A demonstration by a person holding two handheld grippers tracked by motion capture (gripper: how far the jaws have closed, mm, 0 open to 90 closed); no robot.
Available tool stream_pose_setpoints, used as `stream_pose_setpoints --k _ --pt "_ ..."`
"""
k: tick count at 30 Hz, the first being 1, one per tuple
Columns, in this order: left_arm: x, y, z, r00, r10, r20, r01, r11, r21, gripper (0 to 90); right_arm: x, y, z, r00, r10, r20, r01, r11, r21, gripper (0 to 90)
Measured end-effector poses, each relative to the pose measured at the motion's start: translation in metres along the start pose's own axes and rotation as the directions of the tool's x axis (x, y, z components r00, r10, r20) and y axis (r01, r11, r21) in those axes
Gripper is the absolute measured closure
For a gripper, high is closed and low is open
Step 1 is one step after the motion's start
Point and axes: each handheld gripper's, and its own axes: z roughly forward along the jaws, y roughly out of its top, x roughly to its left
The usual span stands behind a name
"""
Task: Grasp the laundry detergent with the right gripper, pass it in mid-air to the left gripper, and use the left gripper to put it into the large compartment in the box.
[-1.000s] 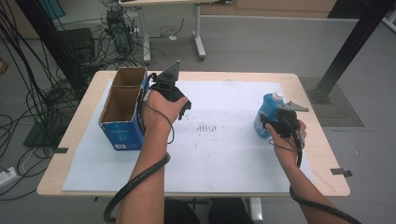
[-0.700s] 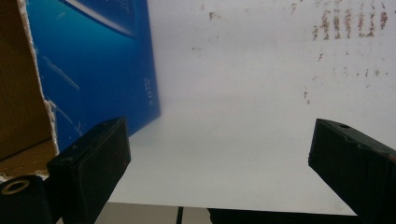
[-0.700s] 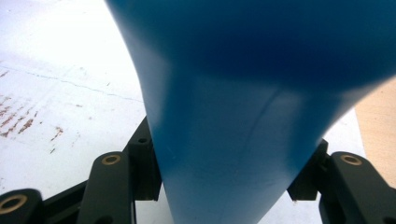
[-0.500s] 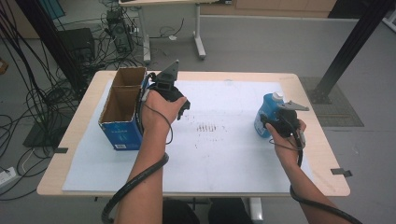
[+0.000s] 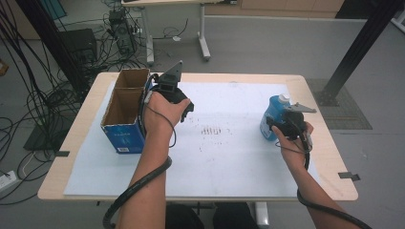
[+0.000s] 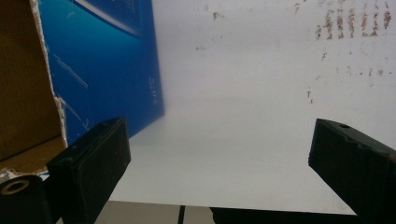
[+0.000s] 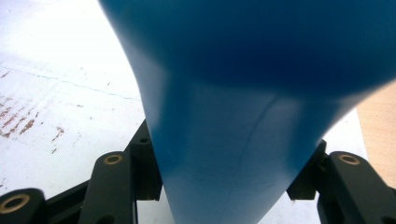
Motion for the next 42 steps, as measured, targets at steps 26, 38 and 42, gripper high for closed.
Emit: stream_pose_setpoints --k 26,38,42 --pt "-0.004 0.001 -0.002 0.9999 0.011 0.002 -0.011 0.9999 -0.003 6.1 -0.001 0.001 0.0 1.0 -0.003 -0.006 0.003 1.0 0.004 44.8" --pt "-0.007 0.002 -0.009 0.9997 0.024 0.008 -0.024 0.9995 -0.018 6.0 -0.003 0.001 0.0 0.9999 -0.002 -0.014 0.002 1.0 0.007 45.2" --pt "-0.007 0.003 -0.011 0.9996 0.026 0.008 -0.026 0.9995 -0.018 6.0 -0.003 0.002 0.0 0.9998 0.002 -0.017 -0.002 1.0 0.01 45.2"
